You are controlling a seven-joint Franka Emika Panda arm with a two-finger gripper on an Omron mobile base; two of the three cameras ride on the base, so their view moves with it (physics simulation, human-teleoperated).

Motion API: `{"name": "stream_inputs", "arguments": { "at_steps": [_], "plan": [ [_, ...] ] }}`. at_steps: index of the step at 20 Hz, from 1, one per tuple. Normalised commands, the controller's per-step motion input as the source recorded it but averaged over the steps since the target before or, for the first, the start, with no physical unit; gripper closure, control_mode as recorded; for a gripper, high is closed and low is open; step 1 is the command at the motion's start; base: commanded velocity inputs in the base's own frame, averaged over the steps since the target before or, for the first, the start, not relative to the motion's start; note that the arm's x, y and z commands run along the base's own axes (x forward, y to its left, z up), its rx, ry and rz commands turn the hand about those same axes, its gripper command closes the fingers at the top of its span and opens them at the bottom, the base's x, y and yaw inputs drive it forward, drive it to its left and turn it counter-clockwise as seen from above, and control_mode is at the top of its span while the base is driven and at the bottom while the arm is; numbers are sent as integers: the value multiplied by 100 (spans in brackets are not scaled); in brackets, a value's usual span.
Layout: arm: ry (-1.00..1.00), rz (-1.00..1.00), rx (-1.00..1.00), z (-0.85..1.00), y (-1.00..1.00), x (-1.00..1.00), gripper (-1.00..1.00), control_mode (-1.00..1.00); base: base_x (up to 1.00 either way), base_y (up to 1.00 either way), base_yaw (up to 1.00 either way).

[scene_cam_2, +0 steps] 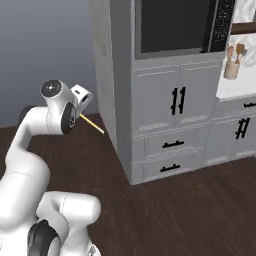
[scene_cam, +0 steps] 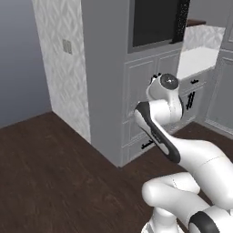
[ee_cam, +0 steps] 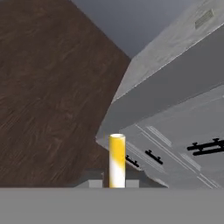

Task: Take a straw from the drawer in front and place it inside the glass cup on the dining counter.

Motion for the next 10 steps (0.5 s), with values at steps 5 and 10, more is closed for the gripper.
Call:
{"name": "stream_inputs", "arguments": {
  "at_steps": [5,10],
  "plan": [
    [0,0,0,0,0,0,100,100,-34,66,58],
    [0,0,0,0,0,0,100,100,-16,42,58]
  ]
}}
